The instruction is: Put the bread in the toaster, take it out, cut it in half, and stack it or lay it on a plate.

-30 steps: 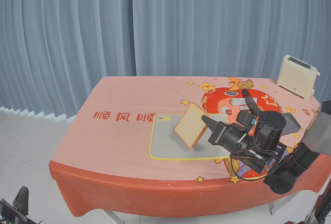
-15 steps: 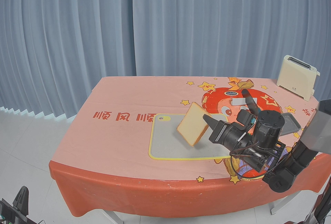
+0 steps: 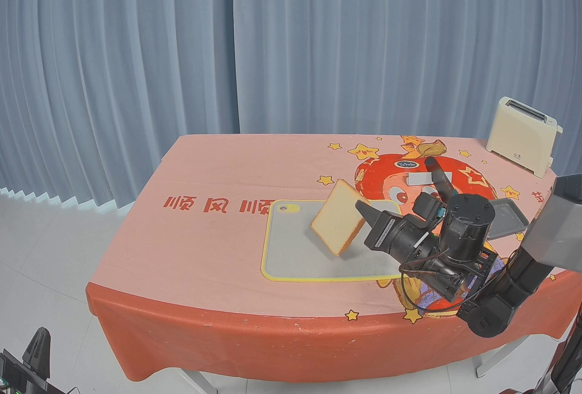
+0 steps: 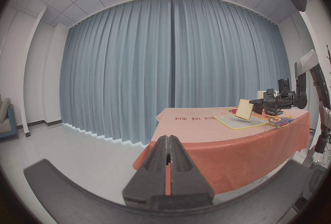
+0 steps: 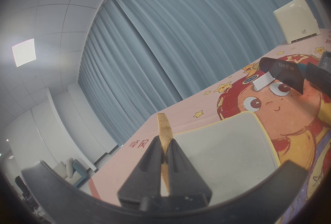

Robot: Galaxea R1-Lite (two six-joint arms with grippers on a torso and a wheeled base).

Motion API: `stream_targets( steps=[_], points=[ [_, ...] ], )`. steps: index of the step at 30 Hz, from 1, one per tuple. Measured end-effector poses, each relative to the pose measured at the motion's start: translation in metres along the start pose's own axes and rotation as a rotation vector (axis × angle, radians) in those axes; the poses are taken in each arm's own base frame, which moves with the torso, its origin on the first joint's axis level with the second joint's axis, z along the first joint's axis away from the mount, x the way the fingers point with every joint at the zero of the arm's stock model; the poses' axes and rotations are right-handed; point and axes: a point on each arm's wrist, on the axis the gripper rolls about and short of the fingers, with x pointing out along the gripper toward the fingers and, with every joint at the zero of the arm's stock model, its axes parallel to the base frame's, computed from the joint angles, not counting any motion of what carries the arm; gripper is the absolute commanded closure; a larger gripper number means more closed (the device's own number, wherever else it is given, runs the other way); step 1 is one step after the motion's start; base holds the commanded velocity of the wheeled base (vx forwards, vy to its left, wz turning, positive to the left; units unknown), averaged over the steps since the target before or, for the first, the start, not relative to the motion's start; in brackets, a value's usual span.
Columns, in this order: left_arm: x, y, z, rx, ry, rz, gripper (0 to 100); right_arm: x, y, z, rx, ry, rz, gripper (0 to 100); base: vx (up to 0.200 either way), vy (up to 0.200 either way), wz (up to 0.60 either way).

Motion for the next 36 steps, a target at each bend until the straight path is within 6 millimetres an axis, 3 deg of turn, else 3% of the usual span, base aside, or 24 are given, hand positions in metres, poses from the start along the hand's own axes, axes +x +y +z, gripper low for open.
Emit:
stream_targets(
  steps=[24,25,36],
  points=[
    [0.0,0.0,0.0,0.0,0.0,0.001,100,0.011,-0.008,-0.013,-0.006,-0.01,-0.011,100,0.0,0.0,0.0],
    [0.0,0.0,0.0,0.0,0.0,0.0,100,0.011,-0.008,-0.014,-0.006,-0.009,-0.016,0,0.0,0.0,0.0],
    [0.0,0.0,0.0,0.0,0.0,0.0,100,0.011,-0.007,-0.016,-0.024,-0.008,-0.063,0,0.0,0.0,0.0]
  ],
)
